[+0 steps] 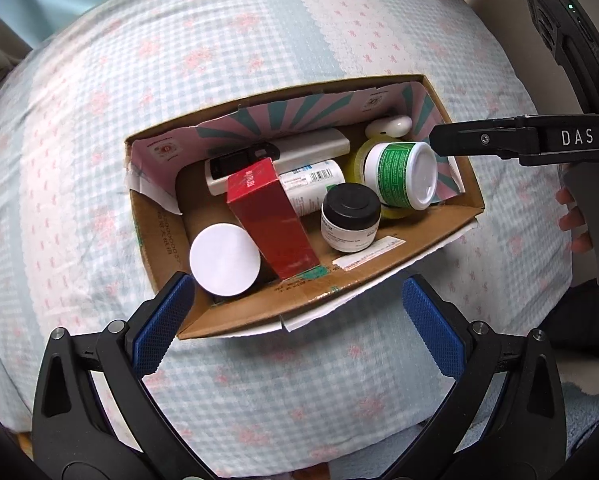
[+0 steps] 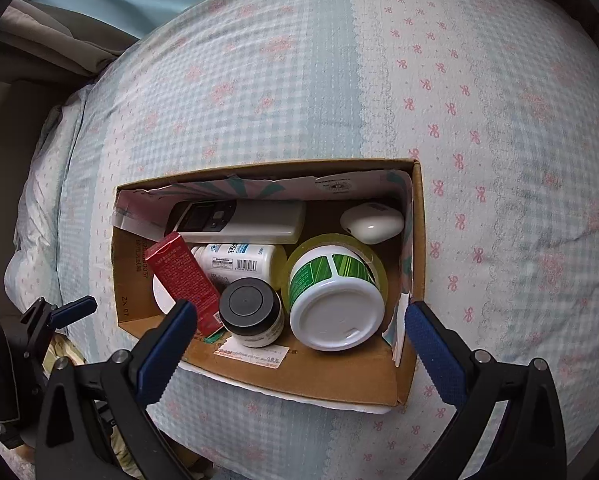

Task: Organize rigid objects

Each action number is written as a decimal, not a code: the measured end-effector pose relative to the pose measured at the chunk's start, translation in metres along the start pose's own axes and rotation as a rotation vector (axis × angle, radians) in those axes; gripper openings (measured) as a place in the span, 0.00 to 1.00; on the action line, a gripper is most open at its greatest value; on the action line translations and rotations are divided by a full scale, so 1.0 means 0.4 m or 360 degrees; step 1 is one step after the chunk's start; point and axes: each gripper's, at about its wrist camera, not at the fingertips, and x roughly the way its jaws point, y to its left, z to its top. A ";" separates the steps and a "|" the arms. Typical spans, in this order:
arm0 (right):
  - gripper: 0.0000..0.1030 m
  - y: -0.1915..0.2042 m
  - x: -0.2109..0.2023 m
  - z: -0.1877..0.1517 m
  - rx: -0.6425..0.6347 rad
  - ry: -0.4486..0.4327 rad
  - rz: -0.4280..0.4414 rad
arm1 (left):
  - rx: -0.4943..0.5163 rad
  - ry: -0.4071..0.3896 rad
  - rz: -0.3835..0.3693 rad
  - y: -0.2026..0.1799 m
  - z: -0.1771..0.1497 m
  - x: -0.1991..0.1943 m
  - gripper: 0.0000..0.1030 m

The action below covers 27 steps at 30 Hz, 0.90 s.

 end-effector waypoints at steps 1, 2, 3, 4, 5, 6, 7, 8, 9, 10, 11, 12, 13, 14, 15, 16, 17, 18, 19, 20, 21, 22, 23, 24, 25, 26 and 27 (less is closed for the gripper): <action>1.00 0.001 -0.020 -0.009 -0.0007 -0.0020 -0.0006 | -0.0008 -0.0018 0.0001 -0.005 -0.003 -0.020 1.00; 1.00 0.005 -0.043 -0.016 -0.0011 -0.0044 -0.0008 | -0.0017 -0.0044 -0.0001 -0.011 -0.006 -0.044 1.00; 1.00 0.010 -0.071 -0.025 -0.0011 -0.0073 -0.0007 | -0.0027 -0.0076 -0.0003 -0.018 -0.008 -0.073 1.00; 1.00 0.015 -0.106 -0.036 -0.0012 -0.0106 -0.0003 | -0.0039 -0.0107 -0.0003 -0.026 -0.010 -0.104 1.00; 1.00 0.021 -0.143 -0.047 -0.0012 -0.0141 -0.0006 | -0.0048 -0.0137 0.0003 -0.034 -0.012 -0.139 1.00; 1.00 0.028 -0.184 -0.059 -0.0016 -0.0176 -0.0020 | -0.0058 -0.0178 0.0017 -0.042 -0.013 -0.182 1.00; 1.00 0.036 -0.230 -0.073 -0.0024 -0.0220 -0.0046 | -0.0071 -0.0225 0.0036 -0.052 -0.015 -0.224 1.00; 1.00 0.045 -0.280 -0.089 -0.0037 -0.0269 -0.0074 | -0.0087 -0.0285 0.0051 -0.062 -0.018 -0.274 1.00; 1.00 0.054 -0.332 -0.105 -0.0052 -0.0321 -0.0099 | -0.0109 -0.0350 0.0061 -0.074 -0.020 -0.325 1.00; 1.00 0.063 -0.385 -0.122 -0.0071 -0.0379 -0.0123 | -0.0137 -0.0420 0.0071 -0.084 -0.022 -0.377 1.00; 1.00 0.072 -0.438 -0.141 -0.0091 -0.0440 -0.0155 | -0.0167 -0.0489 0.0079 -0.093 -0.025 -0.427 1.00; 1.00 0.081 -0.491 -0.163 -0.0113 -0.0509 -0.0194 | -0.0197 -0.0555 0.0077 -0.101 -0.026 -0.479 1.00; 1.00 0.090 -0.541 -0.182 -0.0133 -0.0579 -0.0233 | -0.0225 -0.0617 0.0081 -0.113 -0.029 -0.527 1.00; 1.00 0.096 -0.590 -0.202 -0.0144 -0.0645 -0.0268 | -0.0250 -0.0679 0.0097 -0.124 -0.030 -0.573 1.00; 1.00 0.101 -0.635 -0.223 -0.0140 -0.0713 -0.0291 | -0.0266 -0.0749 0.0107 -0.136 -0.034 -0.619 1.00; 1.00 0.102 -0.678 -0.243 -0.0128 -0.0779 -0.0299 | -0.0278 -0.0821 0.0109 -0.149 -0.041 -0.661 1.00; 1.00 0.102 -0.718 -0.263 -0.0113 -0.0837 -0.0303 | -0.0288 -0.0890 0.0109 -0.162 -0.050 -0.699 1.00; 1.00 0.100 -0.755 -0.280 -0.0098 -0.0892 -0.0313 | -0.0295 -0.0953 0.0113 -0.176 -0.059 -0.731 1.00; 1.00 0.099 -0.788 -0.298 -0.0085 -0.0943 -0.0327 | -0.0295 -0.1008 0.0122 -0.193 -0.069 -0.759 1.00; 1.00 0.099 -0.817 -0.317 -0.0074 -0.0989 -0.0339 | -0.0290 -0.1052 0.0137 -0.210 -0.079 -0.781 1.00; 1.00 0.099 -0.842 -0.335 -0.0068 -0.1032 -0.0352 | -0.0285 -0.1089 0.0160 -0.225 -0.090 -0.800 1.00; 1.00 0.098 -0.865 -0.356 -0.0068 -0.1076 -0.0369 | -0.0283 -0.1120 0.0182 -0.240 -0.102 -0.811 1.00; 1.00 0.098 -0.883 -0.375 -0.0073 -0.1115 -0.0394 | -0.0283 -0.1151 0.0202 -0.255 -0.117 -0.820 1.00; 1.00 0.097 -0.897 -0.392 -0.0082 -0.1147 -0.0420 | -0.0285 -0.1178 0.0211 -0.269 -0.131 -0.825 1.00; 1.00 0.100 -0.908 -0.408 -0.0092 -0.1176 -0.0452 | -0.0289 -0.1199 0.0206 -0.278 -0.142 -0.827 1.00; 1.00 0.101 -0.915 -0.422 -0.0101 -0.1198 -0.0486 | -0.0296 -0.1215 0.0196 -0.288 -0.153 -0.828 1.00; 1.00 0.101 -0.917 -0.432 -0.0106 -0.1213 -0.0513 | -0.0296 -0.1224 0.0184 -0.297 -0.164 -0.828 1.00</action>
